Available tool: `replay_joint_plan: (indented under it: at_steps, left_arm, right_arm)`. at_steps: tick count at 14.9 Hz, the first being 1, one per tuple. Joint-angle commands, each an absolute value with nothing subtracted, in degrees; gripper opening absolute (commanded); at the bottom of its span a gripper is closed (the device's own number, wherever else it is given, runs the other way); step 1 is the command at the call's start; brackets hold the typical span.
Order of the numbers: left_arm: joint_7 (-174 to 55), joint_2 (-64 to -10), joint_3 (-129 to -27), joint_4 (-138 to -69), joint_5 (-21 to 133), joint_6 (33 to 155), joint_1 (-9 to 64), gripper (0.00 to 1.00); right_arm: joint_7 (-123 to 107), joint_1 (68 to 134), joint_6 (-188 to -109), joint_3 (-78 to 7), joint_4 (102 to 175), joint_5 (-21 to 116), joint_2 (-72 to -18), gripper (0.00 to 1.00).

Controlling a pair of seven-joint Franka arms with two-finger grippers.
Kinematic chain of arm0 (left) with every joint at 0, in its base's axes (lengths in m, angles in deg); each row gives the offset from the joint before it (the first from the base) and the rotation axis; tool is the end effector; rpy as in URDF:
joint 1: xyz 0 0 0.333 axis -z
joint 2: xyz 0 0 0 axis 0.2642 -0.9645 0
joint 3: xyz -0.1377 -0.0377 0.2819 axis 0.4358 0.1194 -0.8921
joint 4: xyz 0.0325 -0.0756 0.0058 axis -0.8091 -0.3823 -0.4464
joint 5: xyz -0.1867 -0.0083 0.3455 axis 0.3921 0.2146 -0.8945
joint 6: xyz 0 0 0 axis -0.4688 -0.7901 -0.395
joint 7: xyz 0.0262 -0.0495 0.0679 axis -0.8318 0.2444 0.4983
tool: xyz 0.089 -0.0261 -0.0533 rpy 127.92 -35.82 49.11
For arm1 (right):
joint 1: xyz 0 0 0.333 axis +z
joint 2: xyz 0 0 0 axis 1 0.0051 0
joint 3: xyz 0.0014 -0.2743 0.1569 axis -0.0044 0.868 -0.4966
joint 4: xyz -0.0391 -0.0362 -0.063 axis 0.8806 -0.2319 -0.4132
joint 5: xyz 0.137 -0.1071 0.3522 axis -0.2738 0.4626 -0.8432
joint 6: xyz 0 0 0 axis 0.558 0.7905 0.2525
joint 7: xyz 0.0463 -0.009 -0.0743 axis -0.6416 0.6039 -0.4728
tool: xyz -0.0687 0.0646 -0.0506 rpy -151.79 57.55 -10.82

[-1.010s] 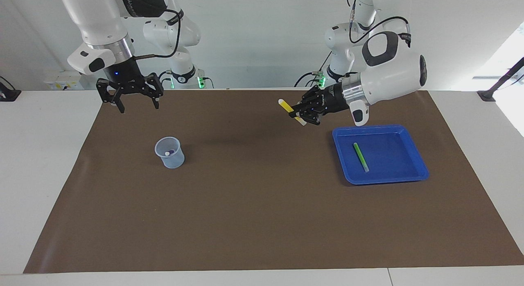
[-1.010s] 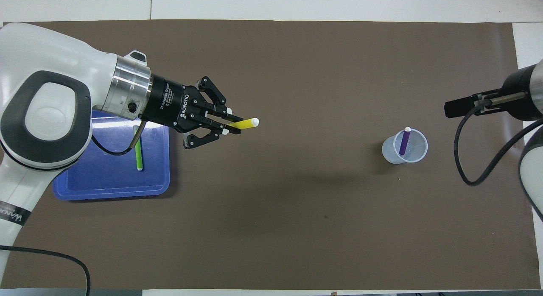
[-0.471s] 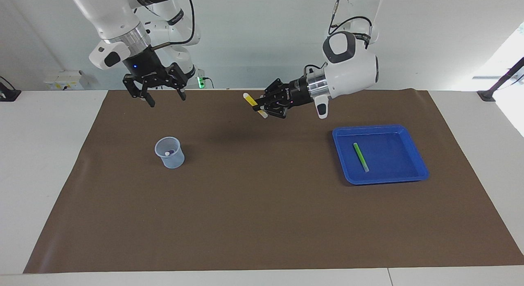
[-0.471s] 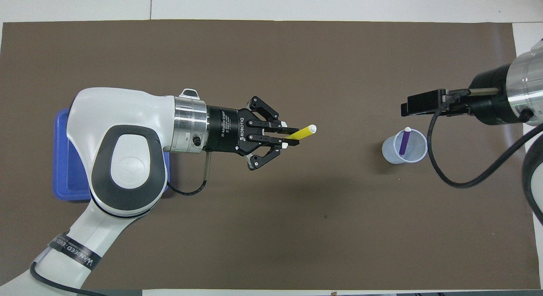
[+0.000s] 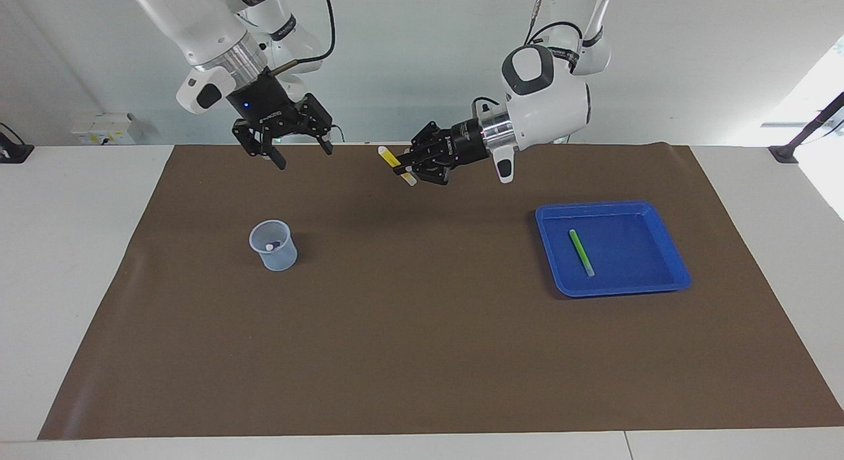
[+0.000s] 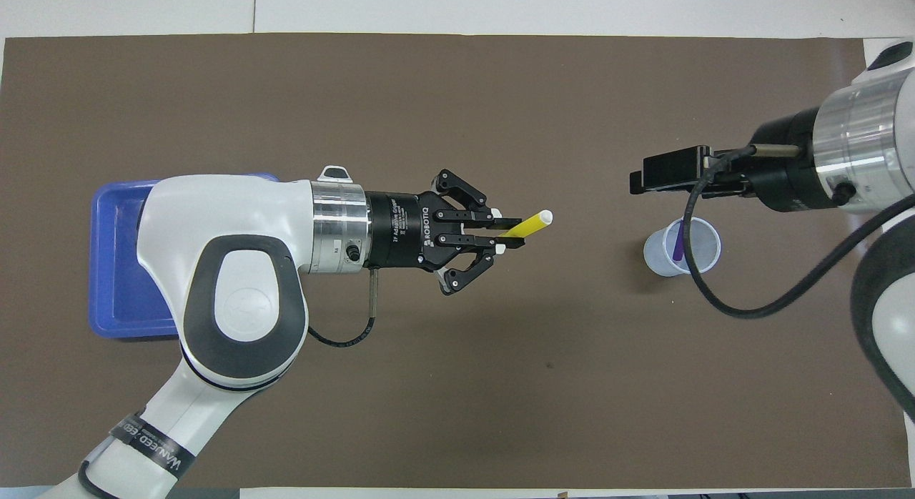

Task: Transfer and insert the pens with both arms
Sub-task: 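Carry the yellow pen toward the right gripper while it approaches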

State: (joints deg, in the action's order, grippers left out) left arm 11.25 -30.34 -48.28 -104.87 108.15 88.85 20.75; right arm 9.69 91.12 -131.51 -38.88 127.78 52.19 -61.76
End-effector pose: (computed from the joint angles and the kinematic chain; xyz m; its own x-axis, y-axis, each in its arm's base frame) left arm 0.4695 -0.3852 0.5062 -0.1198 0.3978 -0.9096 0.9927 0.0361 -0.1150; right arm 0.5431 0.1558 0.6397 0.9981 -0.0212 0.0581 0.0072 -0.8927 -0.4507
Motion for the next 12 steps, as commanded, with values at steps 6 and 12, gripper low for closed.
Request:
replay_joint_plan:
  at_steps: [6, 12]
  left_arm:
    - [11.9, -28.0, -48.9, -107.3, 112.1, 92.7, 22.5, 0.0]
    - [11.9, -28.0, -48.9, -107.3, 112.8, 94.2, 23.0, 0.0]
  right_arm:
    - [10.4, 90.8, -134.7, -43.0, 130.6, 50.2, -61.8, 0.97]
    - [10.3, 90.8, -135.4, -44.6, 132.0, 50.2, -61.4, 0.9]
